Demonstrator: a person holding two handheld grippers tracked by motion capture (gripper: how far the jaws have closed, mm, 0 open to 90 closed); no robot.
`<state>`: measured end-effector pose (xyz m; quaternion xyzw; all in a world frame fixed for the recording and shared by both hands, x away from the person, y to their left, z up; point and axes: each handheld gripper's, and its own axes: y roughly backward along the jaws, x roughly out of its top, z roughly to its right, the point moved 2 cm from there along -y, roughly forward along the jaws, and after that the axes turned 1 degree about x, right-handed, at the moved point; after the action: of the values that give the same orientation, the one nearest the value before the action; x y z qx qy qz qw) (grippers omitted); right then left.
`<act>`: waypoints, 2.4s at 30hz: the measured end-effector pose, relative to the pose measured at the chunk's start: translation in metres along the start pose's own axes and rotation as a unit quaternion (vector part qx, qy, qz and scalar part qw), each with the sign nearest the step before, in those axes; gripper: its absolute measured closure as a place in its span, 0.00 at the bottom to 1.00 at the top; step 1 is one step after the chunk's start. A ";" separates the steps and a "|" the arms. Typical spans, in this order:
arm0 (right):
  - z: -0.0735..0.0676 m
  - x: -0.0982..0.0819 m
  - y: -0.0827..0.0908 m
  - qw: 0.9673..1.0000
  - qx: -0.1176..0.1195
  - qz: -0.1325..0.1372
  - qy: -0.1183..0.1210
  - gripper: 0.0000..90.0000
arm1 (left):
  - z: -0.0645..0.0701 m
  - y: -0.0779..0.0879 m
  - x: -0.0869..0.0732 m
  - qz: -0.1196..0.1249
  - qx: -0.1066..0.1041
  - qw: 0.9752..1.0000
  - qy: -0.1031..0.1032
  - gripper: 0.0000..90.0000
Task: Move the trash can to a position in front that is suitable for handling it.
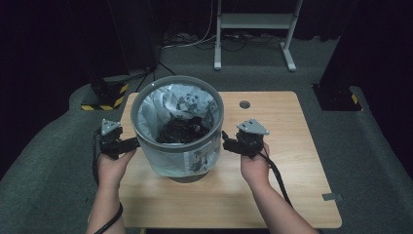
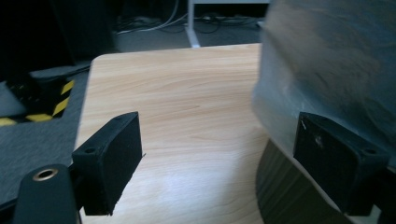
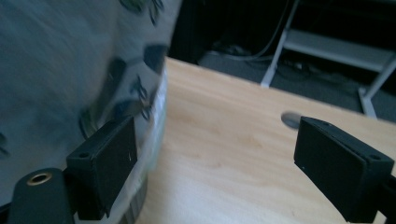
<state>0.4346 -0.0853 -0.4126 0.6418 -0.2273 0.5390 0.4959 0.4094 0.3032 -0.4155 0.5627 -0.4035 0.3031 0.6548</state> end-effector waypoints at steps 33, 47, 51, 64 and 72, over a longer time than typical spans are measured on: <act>0.032 -0.023 0.022 1.000 -0.025 0.003 -0.010 0.24 | 0.067 -0.017 0.004 -0.003 -0.066 0.997 -0.026 0.34; 0.072 -0.043 0.044 0.998 -0.052 0.009 -0.030 0.26 | 0.122 -0.033 0.010 -0.005 -0.068 0.997 -0.037 0.36; 0.084 -0.046 0.050 0.997 -0.065 0.008 -0.035 0.26 | 0.134 -0.040 0.014 -0.011 -0.076 0.996 -0.039 0.38; 0.126 -0.057 0.066 0.993 -0.102 0.002 -0.057 0.27 | 0.178 -0.065 0.024 -0.016 -0.103 0.993 -0.060 0.37; 0.138 -0.063 0.073 0.993 -0.101 0.005 -0.059 0.20 | 0.180 -0.073 0.023 -0.036 -0.108 0.992 -0.056 0.21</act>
<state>0.4188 -0.2522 -0.4312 0.6178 -0.3125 0.4771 0.5413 0.4493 0.1120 -0.4241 0.5189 -0.4493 0.2016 0.6987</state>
